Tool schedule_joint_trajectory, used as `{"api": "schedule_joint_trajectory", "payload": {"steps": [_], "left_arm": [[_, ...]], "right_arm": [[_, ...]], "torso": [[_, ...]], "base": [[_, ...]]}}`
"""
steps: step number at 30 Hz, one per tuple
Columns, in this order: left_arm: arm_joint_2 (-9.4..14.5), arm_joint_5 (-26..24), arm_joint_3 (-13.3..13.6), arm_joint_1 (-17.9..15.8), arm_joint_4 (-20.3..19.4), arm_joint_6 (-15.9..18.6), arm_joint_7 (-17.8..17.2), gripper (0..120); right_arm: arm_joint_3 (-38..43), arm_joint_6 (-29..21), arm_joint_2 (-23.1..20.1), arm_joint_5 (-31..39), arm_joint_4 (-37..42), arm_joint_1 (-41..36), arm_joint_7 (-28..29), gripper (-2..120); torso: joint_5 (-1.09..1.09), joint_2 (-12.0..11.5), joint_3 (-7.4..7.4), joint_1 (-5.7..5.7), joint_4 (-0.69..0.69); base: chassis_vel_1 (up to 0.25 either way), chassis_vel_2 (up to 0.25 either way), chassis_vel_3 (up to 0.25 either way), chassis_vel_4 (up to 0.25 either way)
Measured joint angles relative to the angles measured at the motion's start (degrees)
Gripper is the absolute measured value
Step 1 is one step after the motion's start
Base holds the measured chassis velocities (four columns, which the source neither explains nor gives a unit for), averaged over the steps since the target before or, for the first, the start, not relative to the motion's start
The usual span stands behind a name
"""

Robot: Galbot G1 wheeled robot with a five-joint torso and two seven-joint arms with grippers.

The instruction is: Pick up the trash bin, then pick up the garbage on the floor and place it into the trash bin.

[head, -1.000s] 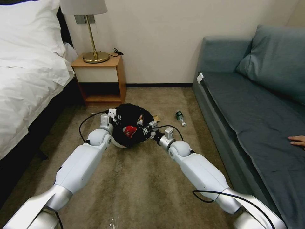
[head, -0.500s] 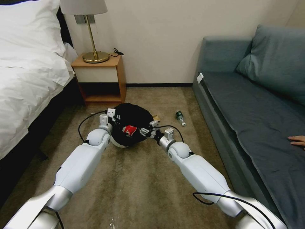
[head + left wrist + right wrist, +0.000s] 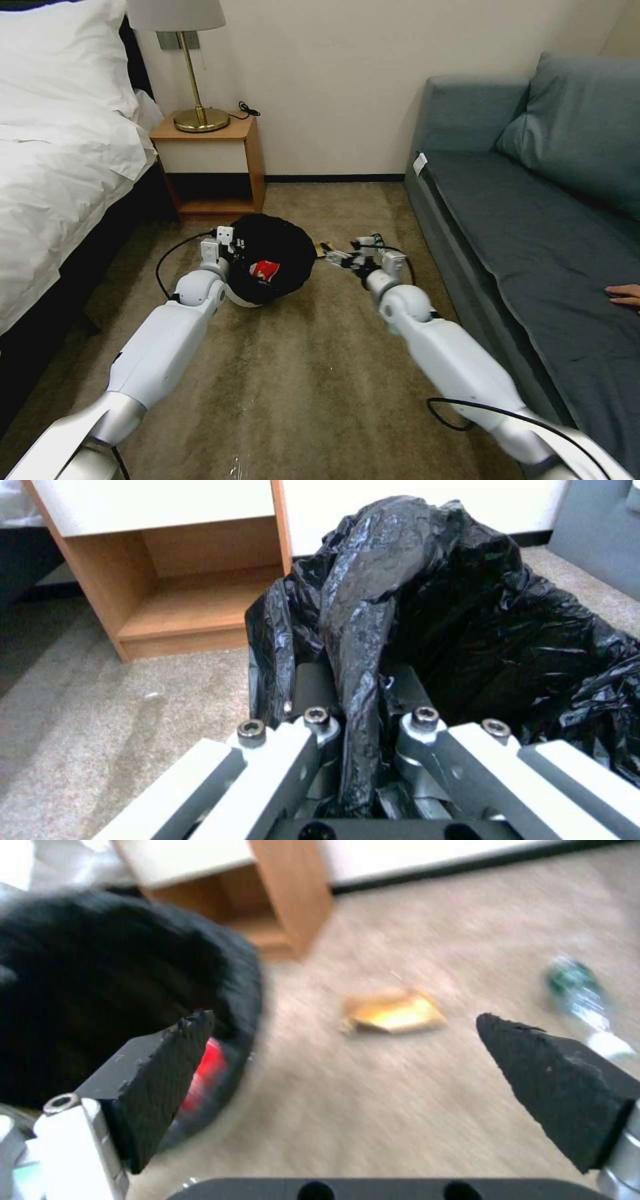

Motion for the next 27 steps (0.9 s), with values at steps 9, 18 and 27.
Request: {"api": "schedule_joint_trajectory", "payload": {"steps": [9, 18, 27], "left_arm": [[1.62, -1.02, 0.26, -0.28, -1.62, 0.41, -1.03, 5], [3.18, -2.03, 0.20, 0.54, -3.59, 0.81, -2.16, 5], [5.03, -2.87, 0.09, 1.35, -5.63, 1.09, -3.04, 5]], "right_arm": [[0.11, -2.45, -6.64, 3.22, -0.49, -3.19, -2.07, 100], [-0.75, -1.28, -5.04, 2.91, -4.13, -3.13, -2.96, 100], [-0.86, -0.28, -2.97, 2.51, -7.34, -2.08, -3.40, 100]], "torso": [[-0.01, 0.00, 0.00, 0.00, 0.01], [-0.03, 0.00, 0.00, 0.00, 0.01], [-0.03, 0.00, 0.00, 0.00, 0.00]], "base": [[0.000, 0.000, 0.000, 0.000], [0.000, 0.000, 0.000, 0.000], [0.000, 0.000, 0.000, 0.000]]}}
